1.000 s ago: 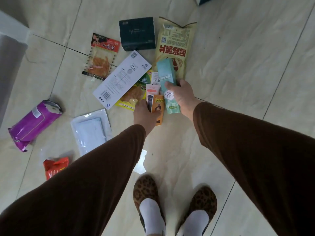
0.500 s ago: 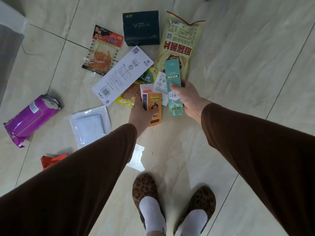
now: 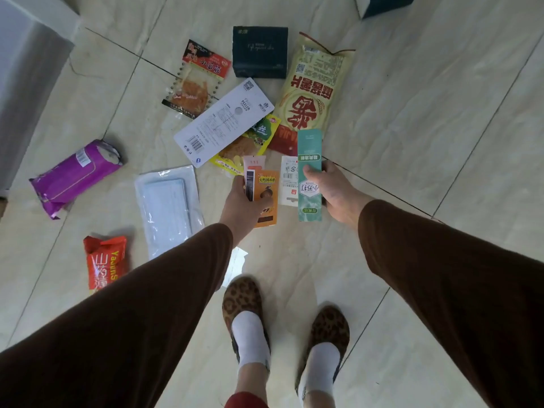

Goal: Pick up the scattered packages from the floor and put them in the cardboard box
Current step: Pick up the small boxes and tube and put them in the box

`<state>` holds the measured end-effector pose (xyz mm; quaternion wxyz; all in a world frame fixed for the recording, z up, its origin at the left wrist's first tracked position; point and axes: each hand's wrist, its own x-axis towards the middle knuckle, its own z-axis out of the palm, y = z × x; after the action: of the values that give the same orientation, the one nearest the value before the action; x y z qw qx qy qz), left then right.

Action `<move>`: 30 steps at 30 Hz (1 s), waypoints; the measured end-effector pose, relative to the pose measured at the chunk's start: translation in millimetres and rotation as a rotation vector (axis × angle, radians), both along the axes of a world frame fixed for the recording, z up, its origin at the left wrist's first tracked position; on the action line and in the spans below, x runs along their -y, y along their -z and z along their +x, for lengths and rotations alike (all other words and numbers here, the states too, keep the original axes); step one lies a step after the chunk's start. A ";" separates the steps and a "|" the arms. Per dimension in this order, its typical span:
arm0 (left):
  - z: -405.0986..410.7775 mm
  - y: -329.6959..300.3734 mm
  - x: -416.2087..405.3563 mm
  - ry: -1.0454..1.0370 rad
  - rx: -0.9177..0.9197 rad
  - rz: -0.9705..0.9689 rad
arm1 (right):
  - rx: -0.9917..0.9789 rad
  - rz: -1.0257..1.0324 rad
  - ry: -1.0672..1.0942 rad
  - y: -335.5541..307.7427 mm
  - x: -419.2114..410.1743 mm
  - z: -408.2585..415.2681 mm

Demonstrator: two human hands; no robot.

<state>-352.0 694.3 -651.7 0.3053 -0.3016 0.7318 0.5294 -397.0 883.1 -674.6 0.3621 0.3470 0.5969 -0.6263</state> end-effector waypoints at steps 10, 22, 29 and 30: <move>84.9 -144.2 45.5 -0.239 0.040 0.053 | 0.002 0.055 -0.182 -146.1 38.4 47.8; 199.7 -268.1 204.0 -0.231 -0.011 -0.149 | -0.195 0.177 -0.478 -280.1 194.4 142.6; 308.3 -316.6 365.9 -0.065 -0.065 -0.364 | -0.413 0.359 -0.817 -323.7 336.9 237.0; 322.9 -323.3 389.5 -0.046 -0.073 -0.383 | -0.426 0.355 -0.827 -330.8 359.1 252.0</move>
<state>-29.1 304.7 -328.4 0.2034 -0.3513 0.8227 0.3980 -145.0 523.9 -343.8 0.3853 0.0018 0.8426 -0.3762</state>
